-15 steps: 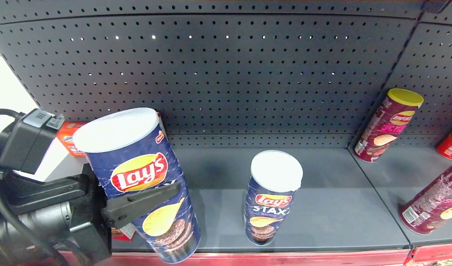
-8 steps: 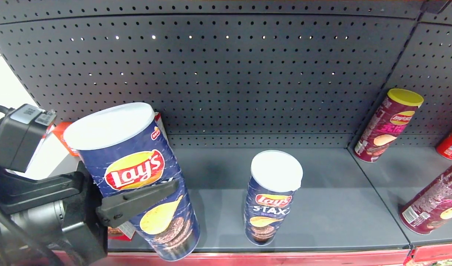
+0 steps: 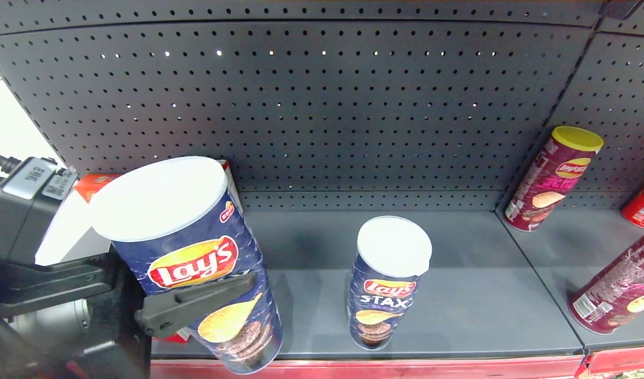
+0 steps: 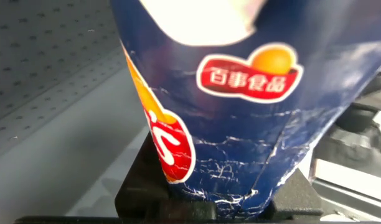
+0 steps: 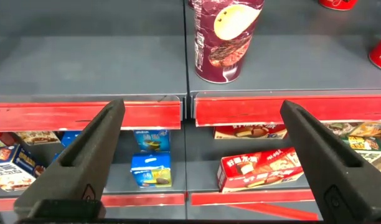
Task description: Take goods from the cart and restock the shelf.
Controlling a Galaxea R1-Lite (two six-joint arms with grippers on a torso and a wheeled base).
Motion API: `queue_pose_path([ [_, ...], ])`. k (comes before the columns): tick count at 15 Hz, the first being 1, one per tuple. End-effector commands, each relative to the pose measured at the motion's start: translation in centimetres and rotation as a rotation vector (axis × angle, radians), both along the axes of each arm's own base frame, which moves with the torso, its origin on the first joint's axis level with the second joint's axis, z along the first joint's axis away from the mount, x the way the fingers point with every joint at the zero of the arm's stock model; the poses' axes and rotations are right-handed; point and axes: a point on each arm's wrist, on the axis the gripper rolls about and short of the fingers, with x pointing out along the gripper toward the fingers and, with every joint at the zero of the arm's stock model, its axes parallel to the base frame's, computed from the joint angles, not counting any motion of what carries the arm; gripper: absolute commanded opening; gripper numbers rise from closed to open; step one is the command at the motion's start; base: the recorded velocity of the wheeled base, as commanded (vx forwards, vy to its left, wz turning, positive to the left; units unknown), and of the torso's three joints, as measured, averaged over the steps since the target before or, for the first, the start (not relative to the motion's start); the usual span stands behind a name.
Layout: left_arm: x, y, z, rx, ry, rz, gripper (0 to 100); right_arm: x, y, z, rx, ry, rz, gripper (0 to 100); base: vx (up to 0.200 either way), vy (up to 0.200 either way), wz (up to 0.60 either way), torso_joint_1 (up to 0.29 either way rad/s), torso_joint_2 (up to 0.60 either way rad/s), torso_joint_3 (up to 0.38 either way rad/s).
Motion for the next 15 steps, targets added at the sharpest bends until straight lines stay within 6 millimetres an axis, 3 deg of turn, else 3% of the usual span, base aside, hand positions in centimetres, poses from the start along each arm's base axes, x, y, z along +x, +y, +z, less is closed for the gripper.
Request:
queue_pose_path([
  [1, 0.2, -0.2, 0.1, -0.003, -0.008, -0.012, 0, 0.0, 0.0, 0.0, 0.000, 0.003, 0.001, 100, 0.000, 0.000, 0.00, 0.000, 0.00, 0.000],
  [7, 1.0, -0.2, 0.0, 0.008, 0.012, 0.004, 0, 0.0, 0.0, 0.0, 0.000, 0.003, 0.001, 100, 0.000, 0.000, 0.00, 0.000, 0.00, 0.000],
  [11, 5.0, -2.3, -1.1, 0.079, 0.008, 0.027, 0, 0.0, 0.0, 0.0, 0.000, 0.003, 0.001, 100, 0.000, 0.000, 0.00, 0.000, 0.00, 0.000],
  [15, 9.9, -4.4, -0.7, 0.078, 0.003, 0.035, 0, 0.0, 0.0, 0.0, 0.000, 0.003, 0.001, 100, 0.000, 0.000, 0.00, 0.000, 0.00, 0.000],
])
